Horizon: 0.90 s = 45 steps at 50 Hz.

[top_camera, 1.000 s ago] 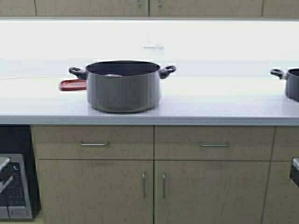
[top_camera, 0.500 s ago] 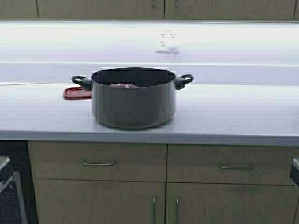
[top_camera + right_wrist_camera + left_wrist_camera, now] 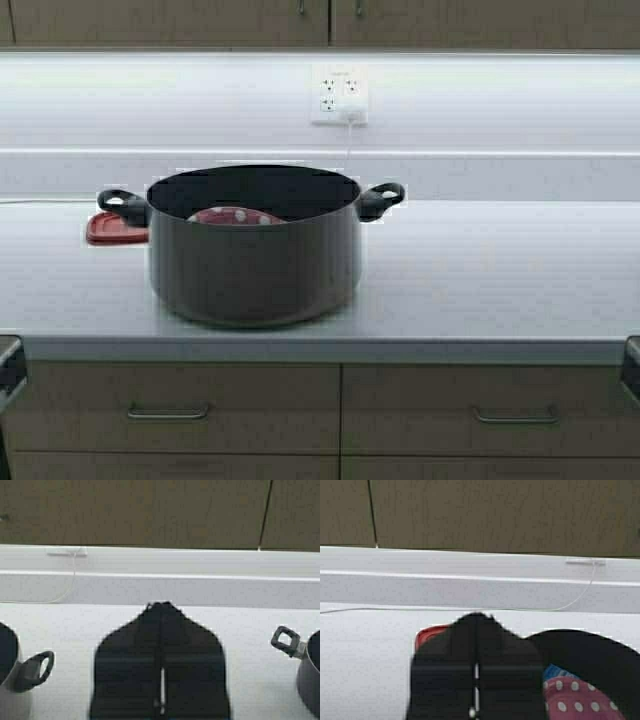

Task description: Open the cabinet, put the pot inside, then close it

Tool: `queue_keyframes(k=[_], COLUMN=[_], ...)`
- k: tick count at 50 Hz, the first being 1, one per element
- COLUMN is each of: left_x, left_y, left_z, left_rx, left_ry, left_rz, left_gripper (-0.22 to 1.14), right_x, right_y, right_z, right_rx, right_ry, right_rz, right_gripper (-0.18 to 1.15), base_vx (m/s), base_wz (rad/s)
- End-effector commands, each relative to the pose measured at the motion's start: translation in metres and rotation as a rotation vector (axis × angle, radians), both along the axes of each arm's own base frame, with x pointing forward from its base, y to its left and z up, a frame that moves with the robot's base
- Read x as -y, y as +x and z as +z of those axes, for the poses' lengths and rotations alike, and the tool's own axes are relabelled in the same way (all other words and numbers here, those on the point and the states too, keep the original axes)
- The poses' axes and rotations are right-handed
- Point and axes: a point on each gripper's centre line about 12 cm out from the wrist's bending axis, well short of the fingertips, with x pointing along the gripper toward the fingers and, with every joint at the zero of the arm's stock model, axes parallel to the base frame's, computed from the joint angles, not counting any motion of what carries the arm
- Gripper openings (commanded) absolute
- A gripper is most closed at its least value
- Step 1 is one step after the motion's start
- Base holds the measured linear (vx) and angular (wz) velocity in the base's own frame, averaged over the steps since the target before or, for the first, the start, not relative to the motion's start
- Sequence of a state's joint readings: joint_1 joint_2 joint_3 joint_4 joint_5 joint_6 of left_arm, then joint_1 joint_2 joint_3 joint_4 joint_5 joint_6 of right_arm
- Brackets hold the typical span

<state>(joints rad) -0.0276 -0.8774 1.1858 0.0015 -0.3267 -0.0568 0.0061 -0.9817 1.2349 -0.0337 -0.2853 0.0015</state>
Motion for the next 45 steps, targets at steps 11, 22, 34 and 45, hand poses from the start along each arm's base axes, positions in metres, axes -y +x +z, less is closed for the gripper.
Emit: queue_keyframes(k=[11,22,34,45], left_x=[0.005,0.025,0.060,0.104], left_y=[0.000,-0.008,-0.006,0.034], left_z=[0.009,0.022,0.053,0.046], left_rx=[0.031,0.112,0.149,0.052], left_ry=[0.018,0.123,0.060,0.060], left_rz=[-0.023,-0.136,-0.293,-0.409], left_gripper=[0.04,0.63,1.00,1.02], right_x=[-0.003,-0.018,-0.046,-0.089], right_y=[-0.008,-0.010,-0.005,0.032], right_z=[0.013,0.045,0.065,0.059], right_rx=[0.047,0.101,0.110,0.082], right_ry=[0.013,0.028,0.037,0.064], right_rz=[0.019,0.098,0.242,0.374], right_gripper=[0.06,0.59,1.03,1.04], base_vx=[0.23,0.15,0.05,0.00], base_wz=[0.06,0.04,0.05,0.01])
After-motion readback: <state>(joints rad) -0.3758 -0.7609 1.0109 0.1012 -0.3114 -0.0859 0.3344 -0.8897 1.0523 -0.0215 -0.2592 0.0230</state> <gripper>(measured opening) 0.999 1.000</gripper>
